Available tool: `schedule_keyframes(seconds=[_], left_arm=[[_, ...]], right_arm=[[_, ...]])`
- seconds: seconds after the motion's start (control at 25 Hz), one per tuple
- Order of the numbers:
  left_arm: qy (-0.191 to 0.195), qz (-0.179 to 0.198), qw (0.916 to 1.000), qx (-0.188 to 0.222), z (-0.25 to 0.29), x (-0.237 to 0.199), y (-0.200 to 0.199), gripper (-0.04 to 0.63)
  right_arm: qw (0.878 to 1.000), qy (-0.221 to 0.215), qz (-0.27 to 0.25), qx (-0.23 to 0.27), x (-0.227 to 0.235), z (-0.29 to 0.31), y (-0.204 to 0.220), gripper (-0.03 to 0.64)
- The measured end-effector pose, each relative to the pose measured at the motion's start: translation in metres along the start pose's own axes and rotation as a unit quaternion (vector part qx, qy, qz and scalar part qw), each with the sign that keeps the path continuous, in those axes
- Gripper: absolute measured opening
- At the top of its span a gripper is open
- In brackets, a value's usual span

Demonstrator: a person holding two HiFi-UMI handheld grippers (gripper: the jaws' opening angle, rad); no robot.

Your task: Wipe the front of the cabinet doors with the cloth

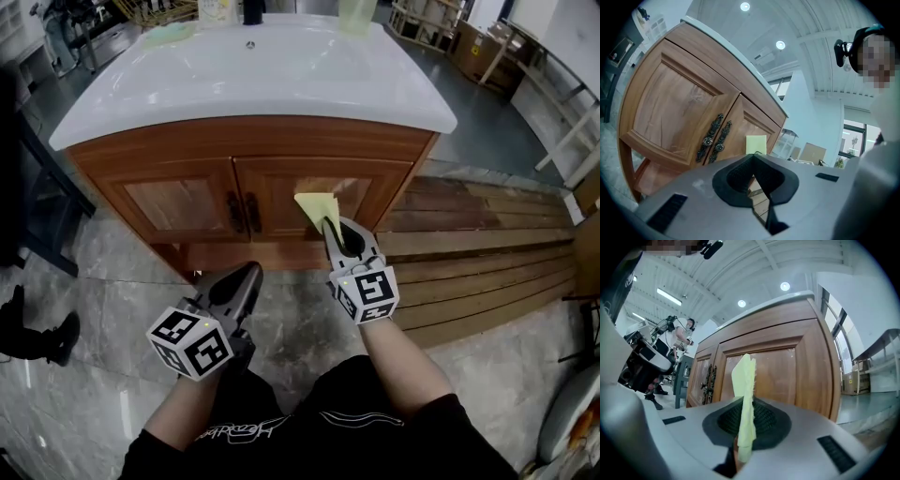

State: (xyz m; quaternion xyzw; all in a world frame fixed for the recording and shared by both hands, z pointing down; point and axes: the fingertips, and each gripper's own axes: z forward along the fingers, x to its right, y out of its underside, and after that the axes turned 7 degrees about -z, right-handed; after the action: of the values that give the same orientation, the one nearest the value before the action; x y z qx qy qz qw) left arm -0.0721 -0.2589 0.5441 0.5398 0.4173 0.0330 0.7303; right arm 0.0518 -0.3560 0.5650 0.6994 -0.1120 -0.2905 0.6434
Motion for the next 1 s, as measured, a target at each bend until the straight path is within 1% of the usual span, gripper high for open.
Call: schedule_keyframes(seconds=[0.4, 0.68, 0.8, 1.0], left_arm=[[0.038, 0.005, 0.9989, -0.028, 0.032, 0.03, 0.018, 0.006], [0.049, 0.013, 0.9977, -0.045, 0.044, 0.044, 0.026, 0.006], [0.05, 0.014, 0.9975, -0.048, 0.046, 0.045, 0.028, 0.005], [0.048, 0.012, 0.9978, -0.045, 0.043, 0.045, 0.027, 0.006]], right_arm=[[0.996, 0.086, 0.012, -0.011, 0.074, -0.053, 0.012, 0.04], [0.989, 0.142, 0.031, -0.02, 0.116, -0.078, 0.024, 0.04], [0.987, 0.154, 0.032, -0.024, 0.127, -0.086, 0.029, 0.04], [0.988, 0.15, 0.024, -0.023, 0.127, -0.092, 0.026, 0.04]])
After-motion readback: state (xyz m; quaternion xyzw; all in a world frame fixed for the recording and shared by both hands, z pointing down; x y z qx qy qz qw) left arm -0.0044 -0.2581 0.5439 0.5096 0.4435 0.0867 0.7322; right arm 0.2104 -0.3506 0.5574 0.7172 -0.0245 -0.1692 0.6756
